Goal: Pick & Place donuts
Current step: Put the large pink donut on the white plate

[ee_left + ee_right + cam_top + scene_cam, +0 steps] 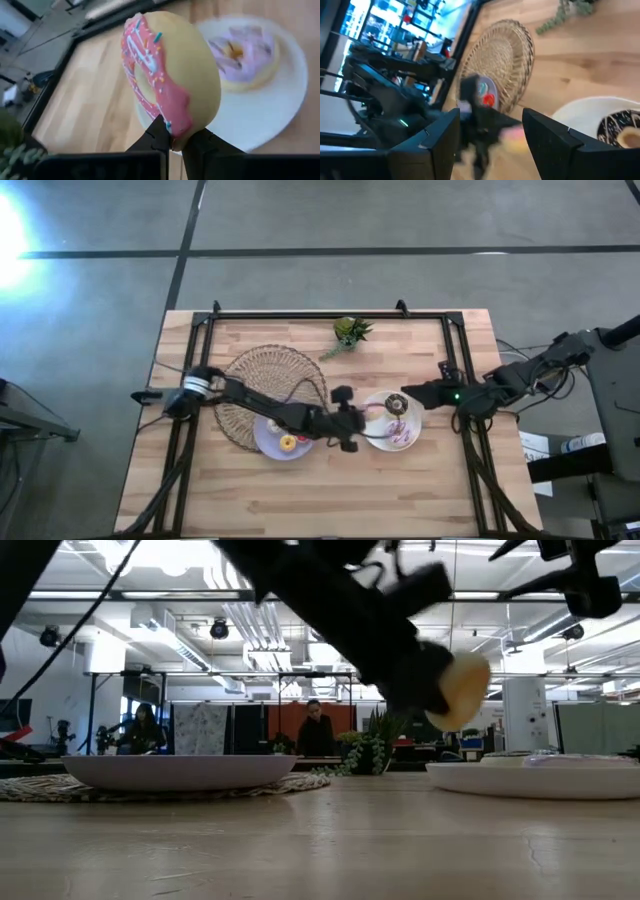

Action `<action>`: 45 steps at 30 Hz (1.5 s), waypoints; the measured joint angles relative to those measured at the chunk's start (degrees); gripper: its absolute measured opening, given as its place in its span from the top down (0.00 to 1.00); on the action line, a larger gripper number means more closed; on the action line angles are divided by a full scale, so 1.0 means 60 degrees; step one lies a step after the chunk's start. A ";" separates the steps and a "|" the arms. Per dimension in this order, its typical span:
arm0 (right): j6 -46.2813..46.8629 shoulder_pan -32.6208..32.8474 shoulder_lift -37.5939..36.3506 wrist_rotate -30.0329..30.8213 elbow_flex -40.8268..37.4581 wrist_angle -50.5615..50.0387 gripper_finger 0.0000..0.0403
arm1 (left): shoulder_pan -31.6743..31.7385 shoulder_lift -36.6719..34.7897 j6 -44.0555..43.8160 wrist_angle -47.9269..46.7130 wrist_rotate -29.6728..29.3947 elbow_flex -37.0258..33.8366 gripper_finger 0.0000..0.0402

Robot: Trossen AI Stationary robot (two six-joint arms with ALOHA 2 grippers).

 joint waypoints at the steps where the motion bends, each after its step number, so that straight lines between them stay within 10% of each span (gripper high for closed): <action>1: -0.0075 0.0000 0.0004 0.0060 0.0080 0.0003 0.49 | -0.0003 0.0292 0.0286 -0.0375 -0.0012 0.0382 0.98; 14: -0.0956 0.0033 -0.0018 0.0521 0.0963 0.0025 0.49 | 0.0004 0.2884 0.1307 -0.4040 -0.0277 0.4185 0.98; 31: -0.1211 0.0033 0.0000 0.0511 0.0974 0.0011 0.49 | 0.0120 0.2687 0.1114 -0.4316 -0.0577 0.4141 0.97; 45: -0.1259 0.0033 0.0000 0.0486 0.0961 0.0007 0.48 | -0.0081 0.2424 -0.0324 -0.5142 0.0333 0.4646 0.65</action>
